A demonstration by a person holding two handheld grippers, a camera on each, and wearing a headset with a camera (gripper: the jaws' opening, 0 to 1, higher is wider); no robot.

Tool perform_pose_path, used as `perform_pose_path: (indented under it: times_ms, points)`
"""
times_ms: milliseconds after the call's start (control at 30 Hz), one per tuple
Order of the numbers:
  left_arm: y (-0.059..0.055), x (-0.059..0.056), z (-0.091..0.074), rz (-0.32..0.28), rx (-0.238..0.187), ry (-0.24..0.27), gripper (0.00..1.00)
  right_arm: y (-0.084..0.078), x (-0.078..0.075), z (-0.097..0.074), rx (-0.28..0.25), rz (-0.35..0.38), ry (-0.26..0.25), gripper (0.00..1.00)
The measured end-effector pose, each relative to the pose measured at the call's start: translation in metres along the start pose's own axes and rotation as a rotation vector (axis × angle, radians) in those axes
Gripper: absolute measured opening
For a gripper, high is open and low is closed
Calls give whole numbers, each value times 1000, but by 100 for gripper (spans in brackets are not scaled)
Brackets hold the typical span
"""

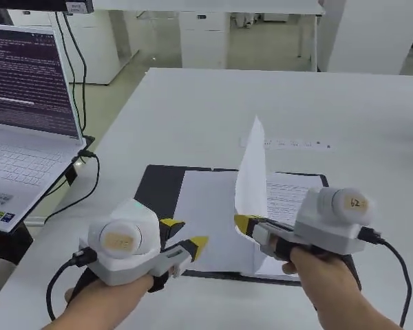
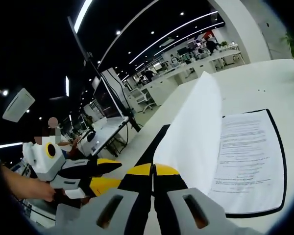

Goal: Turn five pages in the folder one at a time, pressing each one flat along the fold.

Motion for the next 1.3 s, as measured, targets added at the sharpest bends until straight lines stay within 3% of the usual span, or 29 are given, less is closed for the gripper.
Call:
perform_pose_path:
  times_ms: [333, 700, 967, 1300]
  points:
    - [-20, 33, -23, -20, 15, 57, 26, -21, 16, 43, 78, -12, 25, 0]
    - [-43, 51, -34, -50, 50, 88, 26, -44, 26, 81, 166, -27, 40, 0]
    - [-64, 60, -39, -75, 85, 102, 26, -68, 19, 105, 254, -26, 18, 0]
    - [-78, 61, -41, -101, 117, 102, 25, -95, 1, 127, 323, 10, -15, 0]
Point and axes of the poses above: the centre of the closed fingertips' face, and the gripper's own axes: z roughly forward along the fingers, x roughly to its left, y roughly out of its top, the point moved 3 cm from there along -z, roughly backward along the fingers, and after that the axes turned 8 degrees about y, right-handed, at the moved point
